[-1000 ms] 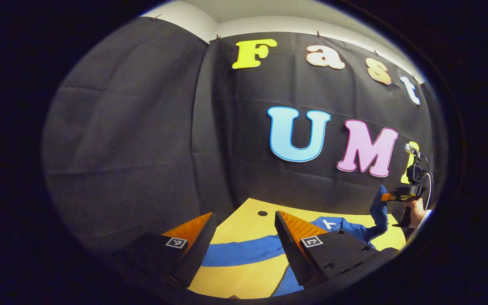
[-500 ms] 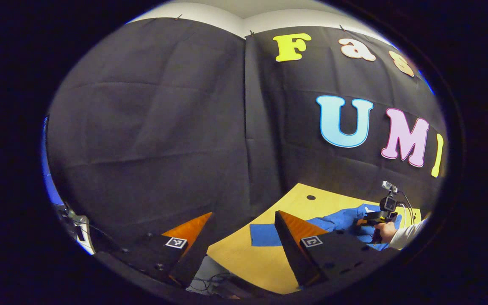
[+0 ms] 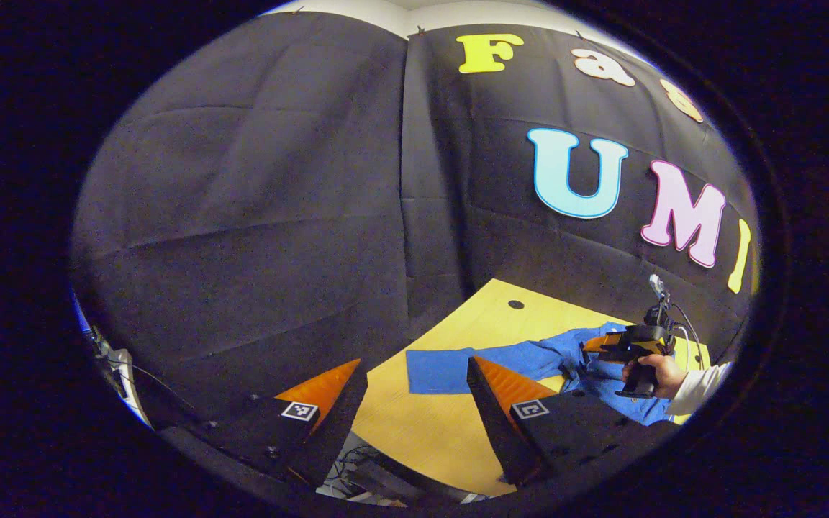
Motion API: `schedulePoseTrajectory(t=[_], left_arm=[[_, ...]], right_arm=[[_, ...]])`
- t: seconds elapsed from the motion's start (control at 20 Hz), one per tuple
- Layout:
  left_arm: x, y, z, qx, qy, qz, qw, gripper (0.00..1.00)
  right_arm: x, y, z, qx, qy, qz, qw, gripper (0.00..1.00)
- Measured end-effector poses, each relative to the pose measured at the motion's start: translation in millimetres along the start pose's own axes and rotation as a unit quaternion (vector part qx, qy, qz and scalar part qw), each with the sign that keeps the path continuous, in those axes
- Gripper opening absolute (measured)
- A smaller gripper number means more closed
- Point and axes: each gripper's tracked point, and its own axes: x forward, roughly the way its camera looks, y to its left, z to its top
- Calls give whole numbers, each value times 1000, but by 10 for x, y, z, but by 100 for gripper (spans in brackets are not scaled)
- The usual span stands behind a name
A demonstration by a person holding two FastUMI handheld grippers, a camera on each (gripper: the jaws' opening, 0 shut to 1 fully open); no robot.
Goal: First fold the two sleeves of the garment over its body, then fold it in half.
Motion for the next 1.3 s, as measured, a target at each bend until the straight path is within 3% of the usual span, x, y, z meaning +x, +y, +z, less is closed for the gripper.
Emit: schedulePoseTrajectory(t=[0.1, 0.2, 0.25, 0.3, 0.35, 0.4, 0.45, 0.5, 0.65, 0.8, 0.85, 0.9, 0.95, 1.0, 1.05, 1.1, 1.2, 1.3], left_arm=[[381, 4, -223, 9, 32, -6, 999, 80], [752, 11, -586, 9, 102, -13, 995, 81], [909, 10, -744, 0, 146, -16, 989, 82], [1088, 14, -880, -9, 170, -22, 985, 83], [1269, 39, -979, -21, 186, -19, 982, 83], [1420, 77, -1078, -27, 202, -12, 979, 83], [1546, 153, -1151, -25, 215, 1, 976, 83], [1642, 193, -1182, -19, 225, 11, 974, 83], [1922, 128, -1486, 4, 259, 18, 966, 83], [2070, 162, -1726, 29, 288, 28, 957, 83], [2177, 135, -1640, 26, 254, 23, 967, 83], [2239, 143, -1627, 32, 249, 20, 968, 83], [2170, 136, -1731, 44, 277, 11, 960, 83], [2191, 96, -1620, 54, 262, -9, 964, 82], [2114, 57, -1625, 72, 280, -26, 957, 77], [2132, 3, -1588, 87, 278, -45, 955, 50], [2139, -27, -1585, 111, 283, -48, 952, 14], [2159, -37, -1496, 120, 282, -44, 951, 4]], right_arm=[[-404, 55, 108, -49, -14, 7, 999, 77], [-920, 172, 248, -96, -41, 26, 994, 77], [-1199, 220, 305, -117, -56, 38, 991, 67], [-1488, 249, 381, -134, -72, 44, 987, 66], [-1793, 271, 438, -147, -89, 50, 984, 79], [-2075, 272, 468, -157, -101, 53, 981, 70], [-2318, 222, 483, -169, -115, 52, 978, 79], [-2489, 169, 512, -178, -123, 50, 975, 79], [-2742, -327, 496, -164, -107, -10, 981, 80], [-2921, -578, 559, -115, -119, -34, 986, 80], [-2983, -668, 585, -106, -126, -46, 985, 80], [-3037, -705, 585, -102, -129, -53, 985, 80], [-3091, -717, 567, -101, -132, -57, 984, 80], [-3114, -717, 545, -102, -132, -60, 984, 80], [-3100, -691, 524, -104, -129, -59, 984, 80], [-3073, -678, 495, -105, -123, -58, 985, 80], [-3057, -649, 427, -104, -114, -54, 987, 80], [-3085, -601, 378, -101, -108, -49, 988, 80]])
